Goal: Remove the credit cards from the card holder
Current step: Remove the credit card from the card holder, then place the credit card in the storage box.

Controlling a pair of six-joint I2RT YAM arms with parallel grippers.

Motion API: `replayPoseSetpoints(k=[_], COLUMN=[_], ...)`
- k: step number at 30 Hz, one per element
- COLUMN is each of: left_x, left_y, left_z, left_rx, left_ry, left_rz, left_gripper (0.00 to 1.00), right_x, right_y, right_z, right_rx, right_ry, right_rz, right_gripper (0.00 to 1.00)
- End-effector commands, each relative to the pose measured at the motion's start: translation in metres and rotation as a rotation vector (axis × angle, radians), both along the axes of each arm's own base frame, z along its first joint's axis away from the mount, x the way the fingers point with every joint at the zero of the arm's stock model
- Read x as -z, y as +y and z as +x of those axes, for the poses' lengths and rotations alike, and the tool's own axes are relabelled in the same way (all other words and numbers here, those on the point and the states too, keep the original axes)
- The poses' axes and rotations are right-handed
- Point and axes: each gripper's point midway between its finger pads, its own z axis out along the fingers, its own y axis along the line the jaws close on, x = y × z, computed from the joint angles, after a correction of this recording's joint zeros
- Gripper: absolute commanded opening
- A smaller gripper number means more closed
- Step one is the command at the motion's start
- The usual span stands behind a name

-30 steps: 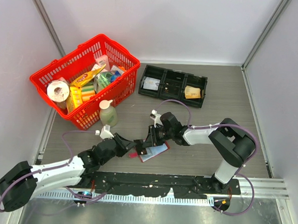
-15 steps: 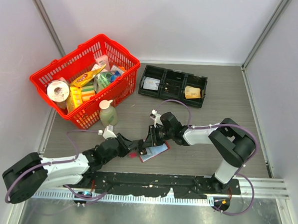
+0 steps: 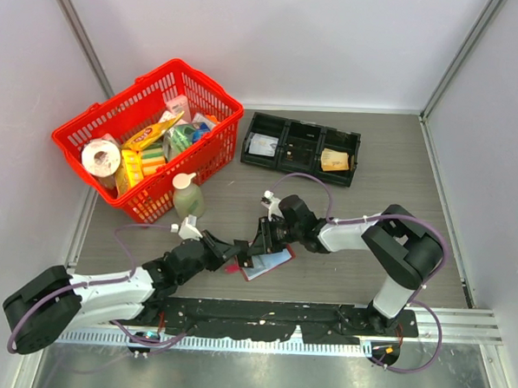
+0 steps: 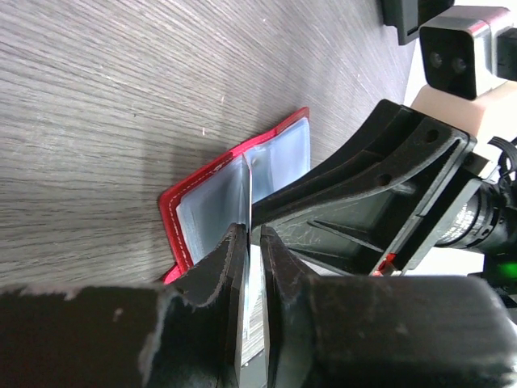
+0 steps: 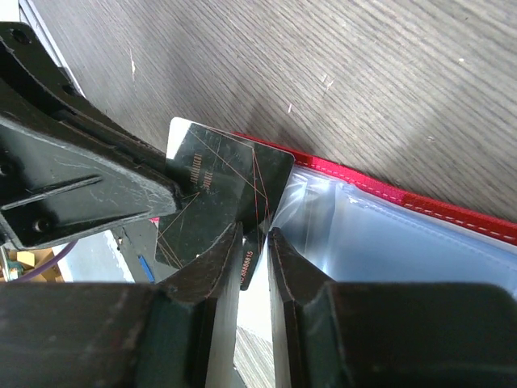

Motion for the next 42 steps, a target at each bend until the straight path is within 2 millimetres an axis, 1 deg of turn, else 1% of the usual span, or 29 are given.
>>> replayPoseSetpoints(k=[1, 3, 4, 7, 9, 10, 11, 13, 16, 17, 19, 20, 21, 22, 23, 24, 25, 26, 28, 30, 31, 32, 34, 36, 39, 42], left_x=[-0.002, -0.001, 0.000, -0.003, -0.012, -0.012, -0.018, -0.036, -0.058, -0.066, -0.081, -0.088, -0.097, -0.102, -0.111, -0.118, -0.127, -0.134, -0.147, -0.156, -0.164, -0.165, -0.175, -0.180, -0.186, -0.194], left_y=[-0.003, -0.004, -0.004, -0.005, -0.005, -0.002, -0.001, 0.000, 0.000, -0.001, -0.006, -0.007, -0.010, -0.012, -0.015, -0.018, -0.022, -0.024, -0.029, -0.032, -0.035, -0.037, -0.042, -0.046, -0.054, -0.060], left_z=[0.002, 0.002, 0.002, 0.002, 0.003, 0.003, 0.004, 0.006, 0.004, 0.003, -0.001, -0.003, -0.005, -0.008, -0.011, -0.015, -0.021, -0.024, -0.030, -0.037, -0.041, -0.046, -0.054, -0.058, -0.062, -0.064], left_rx=[0.014, 0.020, 0.024, 0.040, 0.055, 0.058, 0.066, 0.088, 0.159, 0.186, 0.254, 0.288, 0.320, 0.359, 0.400, 0.444, 0.496, 0.530, 0.607, 0.691, 0.733, 0.779, 0.858, 0.914, 0.980, 1.026], left_ry=[-0.022, -0.017, -0.015, -0.035, -0.068, -0.079, -0.109, -0.186, -0.301, -0.339, -0.408, -0.443, -0.477, -0.509, -0.546, -0.582, -0.619, -0.649, -0.716, -0.763, -0.791, -0.807, -0.842, -0.863, -0.885, -0.922], left_rz=[0.015, 0.029, 0.037, 0.055, 0.070, 0.094, 0.109, 0.127, 0.183, 0.196, 0.222, 0.241, 0.250, 0.268, 0.278, 0.283, 0.285, 0.293, 0.316, 0.349, 0.350, 0.360, 0.359, 0.361, 0.356, 0.347], left_gripper=[0.15, 0.15, 0.12, 0.00, 0.00, 0.00, 0.00, 0.00, 0.00, 0.00, 0.00, 0.00, 0.00, 0.00, 0.00, 0.00, 0.00, 0.00, 0.00, 0.00, 0.00, 0.00, 0.00, 0.00, 0.00, 0.00], right_x=[-0.002, -0.001, -0.002, -0.009, -0.017, -0.026, -0.030, -0.049, -0.069, -0.078, -0.096, -0.099, -0.111, -0.114, -0.127, -0.132, -0.145, -0.156, -0.169, -0.188, -0.192, -0.199, -0.207, -0.215, -0.224, -0.225], right_y=[0.002, 0.002, 0.002, 0.002, 0.002, 0.003, 0.002, -0.001, -0.009, -0.012, -0.020, -0.024, -0.028, -0.032, -0.036, -0.040, -0.044, -0.046, -0.059, -0.067, -0.069, -0.074, -0.080, -0.082, -0.079, -0.075], right_z=[-0.003, -0.003, -0.003, -0.002, -0.003, -0.002, -0.002, 0.000, 0.004, 0.004, 0.005, 0.007, 0.005, 0.005, 0.002, 0.001, -0.005, -0.006, -0.014, -0.023, -0.026, -0.031, -0.036, -0.041, -0.053, -0.057], right_rx=[-0.008, -0.006, -0.007, -0.008, -0.016, -0.022, -0.030, -0.036, -0.041, -0.054, -0.061, -0.070, -0.076, -0.096, -0.110, -0.138, -0.159, -0.187, -0.225, -0.260, -0.275, -0.292, -0.335, -0.361, -0.431, -0.475], right_ry=[-0.015, -0.010, -0.015, -0.031, -0.053, -0.072, -0.091, -0.147, -0.208, -0.242, -0.294, -0.320, -0.335, -0.367, -0.392, -0.427, -0.455, -0.515, -0.570, -0.644, -0.659, -0.670, -0.723, -0.763, -0.793, -0.786], right_rz=[0.014, 0.012, 0.015, 0.031, 0.047, 0.065, 0.070, 0.080, 0.057, 0.053, 0.059, 0.053, 0.053, 0.042, 0.041, 0.033, 0.041, 0.049, 0.038, 0.053, 0.056, 0.055, 0.054, 0.074, 0.136, 0.158], right_gripper=[0.24, 0.24, 0.24, 0.24, 0.26, 0.28, 0.30, 0.34, 0.39, 0.44, 0.50, 0.54, 0.55, 0.58, 0.59, 0.61, 0.63, 0.65, 0.68, 0.70, 0.70, 0.70, 0.70, 0.68, 0.65, 0.63])
